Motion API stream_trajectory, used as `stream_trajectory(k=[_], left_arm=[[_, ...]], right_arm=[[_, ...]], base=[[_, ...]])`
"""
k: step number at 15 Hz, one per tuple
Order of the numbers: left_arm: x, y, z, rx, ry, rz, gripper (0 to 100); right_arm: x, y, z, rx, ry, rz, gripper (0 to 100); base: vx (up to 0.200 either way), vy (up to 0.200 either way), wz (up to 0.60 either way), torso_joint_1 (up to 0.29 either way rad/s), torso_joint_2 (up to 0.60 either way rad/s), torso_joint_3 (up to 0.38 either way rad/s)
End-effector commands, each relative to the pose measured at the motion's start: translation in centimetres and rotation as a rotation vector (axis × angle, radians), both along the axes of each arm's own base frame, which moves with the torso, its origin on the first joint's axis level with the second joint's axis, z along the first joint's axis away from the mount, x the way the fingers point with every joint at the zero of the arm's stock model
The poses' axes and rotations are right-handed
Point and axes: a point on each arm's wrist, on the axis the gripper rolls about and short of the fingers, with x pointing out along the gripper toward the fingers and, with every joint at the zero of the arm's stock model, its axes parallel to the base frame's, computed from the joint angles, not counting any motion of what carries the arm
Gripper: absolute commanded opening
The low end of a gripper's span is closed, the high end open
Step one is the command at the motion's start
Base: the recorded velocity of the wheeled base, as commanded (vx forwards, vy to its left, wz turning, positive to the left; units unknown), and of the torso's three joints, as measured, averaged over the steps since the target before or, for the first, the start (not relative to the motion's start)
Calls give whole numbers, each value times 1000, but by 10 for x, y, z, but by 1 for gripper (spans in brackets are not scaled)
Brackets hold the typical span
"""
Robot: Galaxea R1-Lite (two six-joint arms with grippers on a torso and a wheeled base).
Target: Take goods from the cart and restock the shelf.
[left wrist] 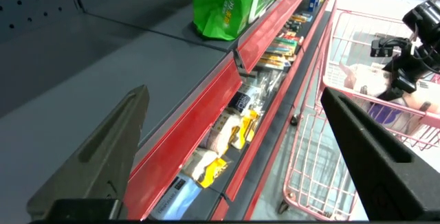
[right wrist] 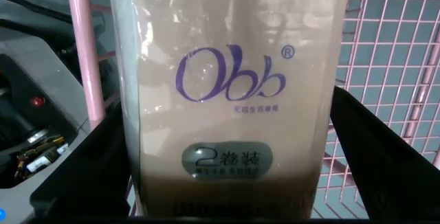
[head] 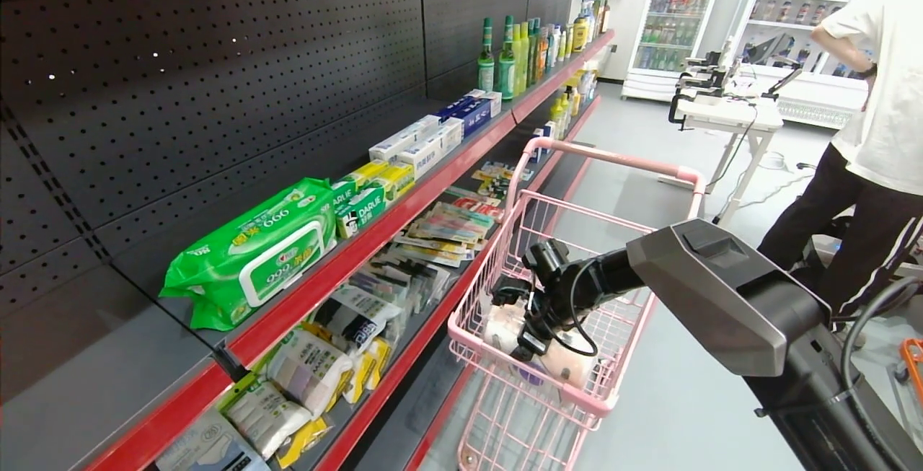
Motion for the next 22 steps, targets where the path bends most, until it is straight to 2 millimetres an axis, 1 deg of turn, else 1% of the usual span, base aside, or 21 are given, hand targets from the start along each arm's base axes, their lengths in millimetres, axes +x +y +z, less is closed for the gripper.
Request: stream_trajectory(k=[1, 7, 11, 14, 17, 18, 21, 22], left_arm=[[0, 0, 0, 0, 0, 0, 100], [0, 0, 0, 0, 0, 0, 100], [0, 0, 0, 0, -2, 0, 100], [0, 0, 0, 0, 0, 0, 100], [0, 0, 0, 0, 0, 0, 100], [0, 0, 0, 0, 0, 0, 100], [0, 0, 0, 0, 0, 0, 100], [0, 0, 0, 0, 0, 0, 100]], right_arm=[[0, 0, 1, -7, -5, -3, 100], [2, 0, 2, -18, -19, -4, 100], [0, 3, 1, -86, -48, 24, 100], [-2, 8, 1, -92, -55, 34, 100], [-1, 8, 2, -91, -57, 38, 100], [-1, 7, 2, -87, -56, 36, 0], [-1, 5, 1, -77, -45, 14, 0], [-4, 3, -1, -80, -23, -3, 0]], base=[[0, 0, 0, 0, 0, 0], [0, 0, 0, 0, 0, 0], [0, 0, 0, 0, 0, 0], [0, 0, 0, 0, 0, 0], [0, 0, 0, 0, 0, 0], [0, 0, 0, 0, 0, 0], [0, 0, 0, 0, 0, 0], [0, 0, 0, 0, 0, 0]])
